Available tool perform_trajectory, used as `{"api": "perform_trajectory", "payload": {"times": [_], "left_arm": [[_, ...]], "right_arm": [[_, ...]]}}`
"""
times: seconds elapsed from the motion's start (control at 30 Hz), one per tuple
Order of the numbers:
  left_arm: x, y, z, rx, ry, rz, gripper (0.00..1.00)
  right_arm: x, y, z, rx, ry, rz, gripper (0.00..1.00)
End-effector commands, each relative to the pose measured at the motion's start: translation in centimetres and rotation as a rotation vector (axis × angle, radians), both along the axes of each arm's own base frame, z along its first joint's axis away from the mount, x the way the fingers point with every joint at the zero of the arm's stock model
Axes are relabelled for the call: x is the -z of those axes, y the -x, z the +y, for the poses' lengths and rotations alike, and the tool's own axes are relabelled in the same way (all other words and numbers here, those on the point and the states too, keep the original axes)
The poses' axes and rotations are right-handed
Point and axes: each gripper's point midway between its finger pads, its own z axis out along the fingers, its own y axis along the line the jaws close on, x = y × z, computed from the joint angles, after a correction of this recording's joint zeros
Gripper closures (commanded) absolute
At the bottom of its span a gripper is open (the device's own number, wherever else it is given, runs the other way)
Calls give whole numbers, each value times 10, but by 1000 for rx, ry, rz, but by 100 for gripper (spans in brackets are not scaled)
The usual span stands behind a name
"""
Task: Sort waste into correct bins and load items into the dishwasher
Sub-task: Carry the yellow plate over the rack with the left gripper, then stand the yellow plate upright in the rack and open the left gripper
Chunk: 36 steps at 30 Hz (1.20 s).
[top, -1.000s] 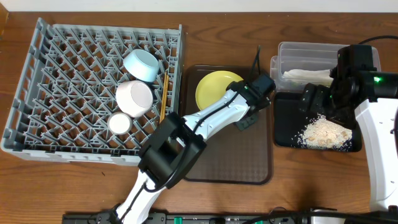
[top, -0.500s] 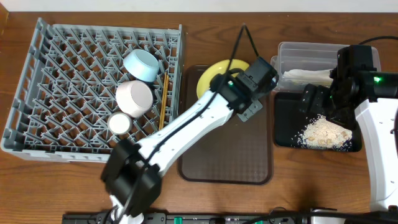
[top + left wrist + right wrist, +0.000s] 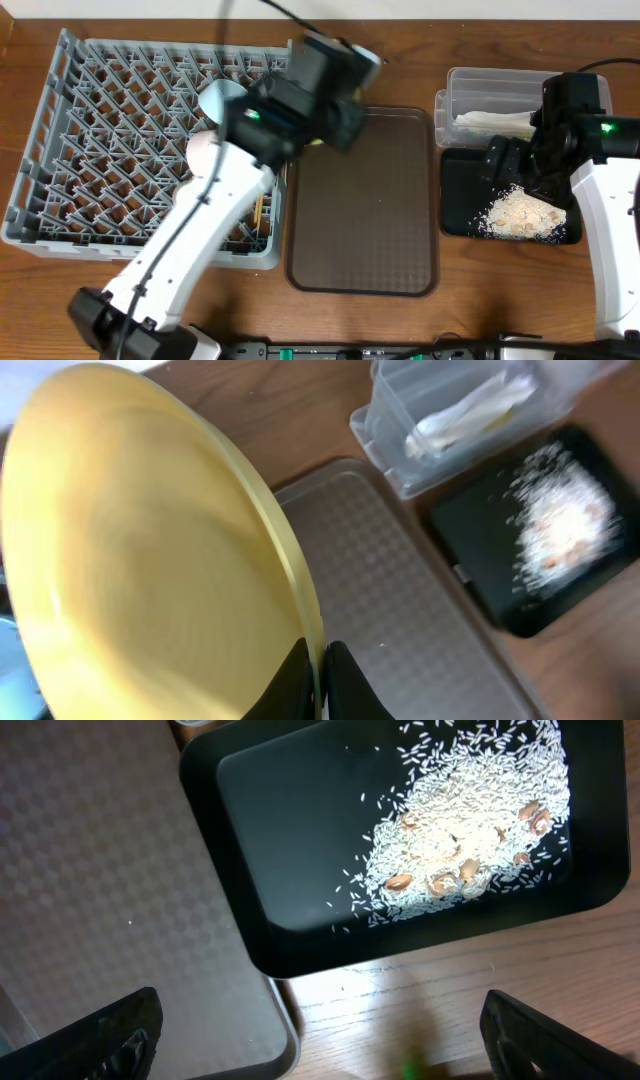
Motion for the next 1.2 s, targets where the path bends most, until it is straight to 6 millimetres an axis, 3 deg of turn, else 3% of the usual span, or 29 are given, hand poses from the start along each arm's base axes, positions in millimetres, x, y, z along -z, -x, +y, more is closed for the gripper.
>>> {"api": "perform_trajectory", "payload": {"times": [0.0,0.17,0.43,0.77,1.17], "left_arm": [[-9,2,2,37,207,129,92],[-21,-9,25,62,385,198,92],[-24,-27,61,13,517,257,93],[17,-55,88,-107,558,384,93],[63,-75,112,-197,558,478,93]], "right_arm": [[-6,1,-3,-3,3,-20,1],[-6,1,-3,-3,3,-20,1],[-6,3,-2,-3,2,-14,1],[-6,3,-2,-3,2,-13,1],[-6,3,-2,-3,2,-12,1]]}}
